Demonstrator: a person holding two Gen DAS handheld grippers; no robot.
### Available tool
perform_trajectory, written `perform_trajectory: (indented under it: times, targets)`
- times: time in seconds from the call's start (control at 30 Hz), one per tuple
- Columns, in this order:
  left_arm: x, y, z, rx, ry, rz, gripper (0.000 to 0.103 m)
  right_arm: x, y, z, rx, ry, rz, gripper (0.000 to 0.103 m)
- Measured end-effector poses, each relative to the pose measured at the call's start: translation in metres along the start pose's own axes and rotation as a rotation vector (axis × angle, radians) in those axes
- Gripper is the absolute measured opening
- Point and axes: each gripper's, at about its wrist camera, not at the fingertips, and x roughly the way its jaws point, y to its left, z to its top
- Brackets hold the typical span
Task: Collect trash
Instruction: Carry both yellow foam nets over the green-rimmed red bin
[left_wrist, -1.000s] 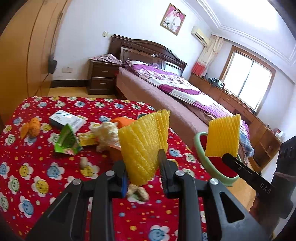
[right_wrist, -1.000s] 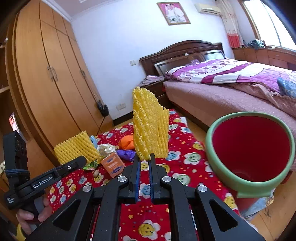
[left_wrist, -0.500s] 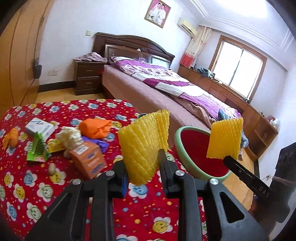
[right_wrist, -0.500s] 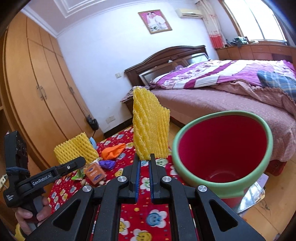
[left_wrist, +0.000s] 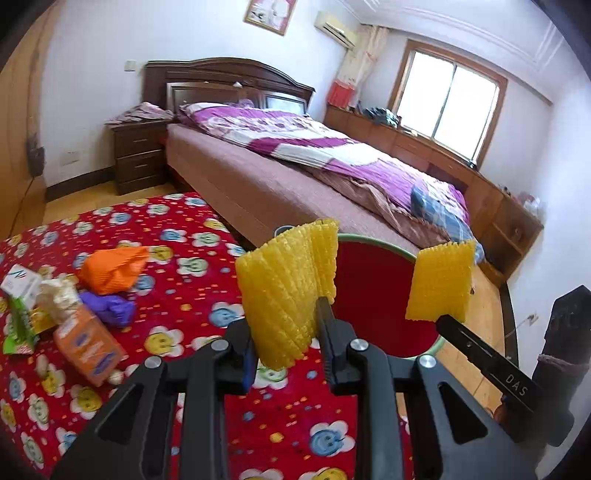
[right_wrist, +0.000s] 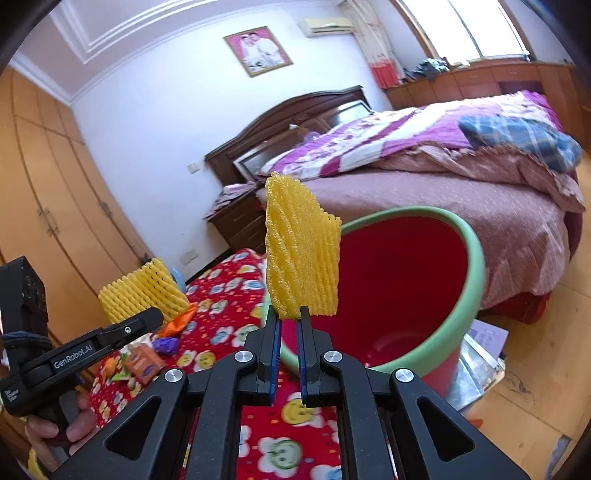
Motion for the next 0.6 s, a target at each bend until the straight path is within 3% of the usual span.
perform_trajectory:
  times: [0.6]
  targets:
    - [0.079,-0.049,-0.004,0.132,0.132,-0.051,0.030,0.013,-0.047,0.004,0.062,0.011,-0.076,0.012]
